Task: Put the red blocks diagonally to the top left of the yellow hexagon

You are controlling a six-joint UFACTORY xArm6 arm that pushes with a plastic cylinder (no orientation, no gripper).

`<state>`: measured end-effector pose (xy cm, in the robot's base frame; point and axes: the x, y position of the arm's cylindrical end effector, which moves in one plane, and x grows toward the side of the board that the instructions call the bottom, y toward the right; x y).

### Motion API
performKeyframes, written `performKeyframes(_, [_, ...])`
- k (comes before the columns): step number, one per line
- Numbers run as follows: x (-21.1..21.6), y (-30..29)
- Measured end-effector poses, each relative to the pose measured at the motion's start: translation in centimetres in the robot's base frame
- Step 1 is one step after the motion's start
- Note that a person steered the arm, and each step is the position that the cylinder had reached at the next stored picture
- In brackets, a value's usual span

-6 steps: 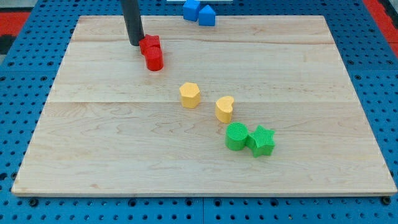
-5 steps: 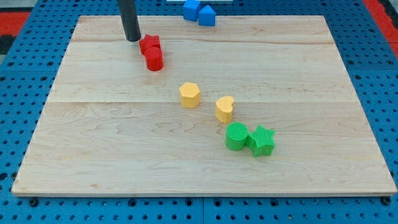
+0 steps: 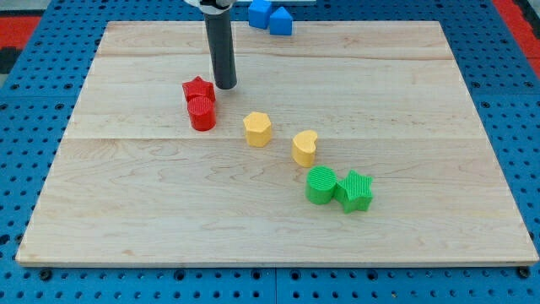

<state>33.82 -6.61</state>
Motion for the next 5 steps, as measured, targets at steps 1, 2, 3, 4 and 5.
performKeyframes(1, [0.0,0.0])
performKeyframes(2, [0.0,0.4])
performKeyframes(3, [0.9,0.7])
performKeyframes(4, [3.6,2.3])
performKeyframes(5, [5.8,-2.8])
